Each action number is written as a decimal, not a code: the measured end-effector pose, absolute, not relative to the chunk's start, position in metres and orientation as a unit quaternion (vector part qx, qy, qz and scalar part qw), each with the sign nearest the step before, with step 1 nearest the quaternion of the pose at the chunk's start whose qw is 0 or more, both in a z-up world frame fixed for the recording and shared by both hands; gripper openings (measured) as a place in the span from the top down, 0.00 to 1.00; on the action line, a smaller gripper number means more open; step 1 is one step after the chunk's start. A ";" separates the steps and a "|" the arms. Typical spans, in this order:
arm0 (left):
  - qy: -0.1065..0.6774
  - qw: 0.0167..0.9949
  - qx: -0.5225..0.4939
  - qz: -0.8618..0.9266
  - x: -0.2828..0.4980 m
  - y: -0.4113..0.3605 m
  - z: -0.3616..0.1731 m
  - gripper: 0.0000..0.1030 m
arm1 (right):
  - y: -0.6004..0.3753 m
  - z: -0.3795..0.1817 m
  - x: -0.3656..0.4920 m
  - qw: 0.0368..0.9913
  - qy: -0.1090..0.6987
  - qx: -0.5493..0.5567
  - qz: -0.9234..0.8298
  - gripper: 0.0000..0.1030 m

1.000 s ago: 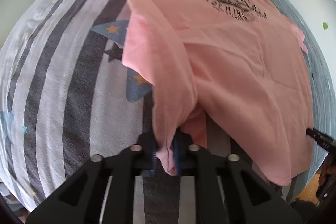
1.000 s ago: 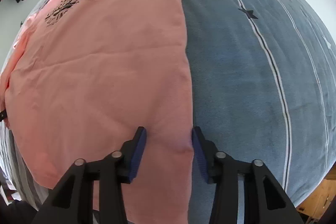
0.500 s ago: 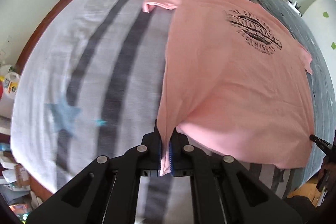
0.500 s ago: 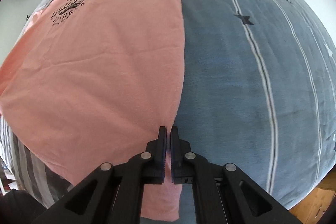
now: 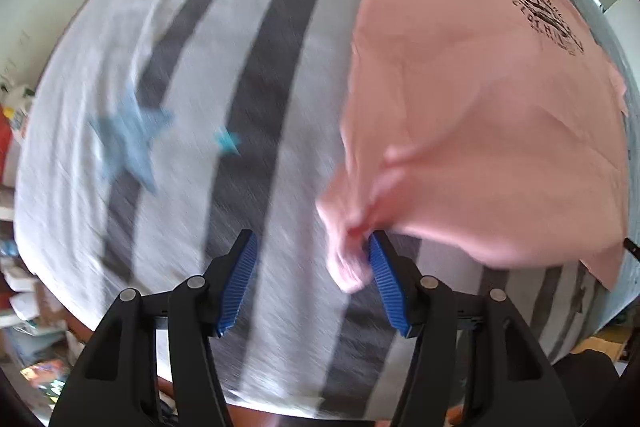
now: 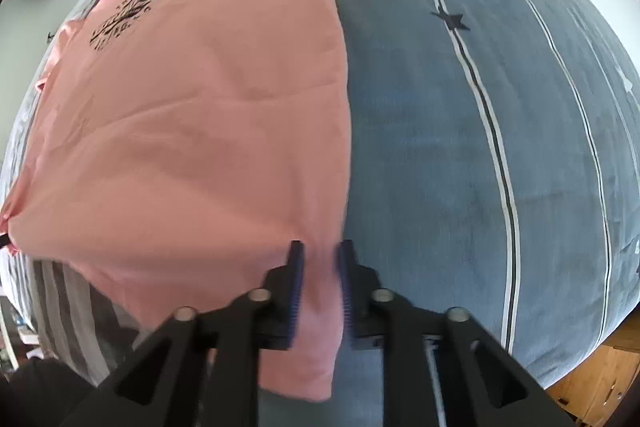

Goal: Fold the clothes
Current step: 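Grasp the T-shirt hem with both grippers and pull it straight, then release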

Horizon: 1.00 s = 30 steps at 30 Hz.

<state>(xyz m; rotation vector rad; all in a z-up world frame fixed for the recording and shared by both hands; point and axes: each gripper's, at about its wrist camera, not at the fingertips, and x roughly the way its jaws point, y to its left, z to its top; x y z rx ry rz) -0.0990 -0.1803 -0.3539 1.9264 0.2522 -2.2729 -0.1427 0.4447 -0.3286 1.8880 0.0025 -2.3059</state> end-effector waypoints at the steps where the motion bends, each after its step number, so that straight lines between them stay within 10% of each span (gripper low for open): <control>1: 0.078 0.073 0.645 -0.757 -0.098 -0.177 -0.360 0.43 | 0.445 -0.329 -0.140 0.083 0.002 0.634 -0.769 0.80; 7: 0.079 0.076 0.611 -0.784 -0.116 -0.173 -0.371 0.45 | 0.441 -0.346 -0.120 0.084 0.021 0.660 -0.747 0.80; 9: 0.072 0.055 0.609 -0.788 -0.125 -0.168 -0.368 0.84 | 0.437 -0.350 -0.118 0.089 0.030 0.663 -0.743 0.80; 11: 0.056 0.030 0.623 -0.780 -0.125 -0.161 -0.366 0.94 | 0.432 -0.351 -0.119 0.098 0.043 0.663 -0.741 0.97; 20: 0.090 -0.048 0.652 -0.751 -0.085 -0.158 -0.290 0.96 | 0.457 -0.310 -0.111 0.131 0.051 0.658 -0.740 0.98; 30: 0.080 0.027 0.705 -0.704 -0.098 -0.173 -0.378 0.86 | 0.468 -0.336 -0.125 0.112 0.067 0.682 -0.720 0.97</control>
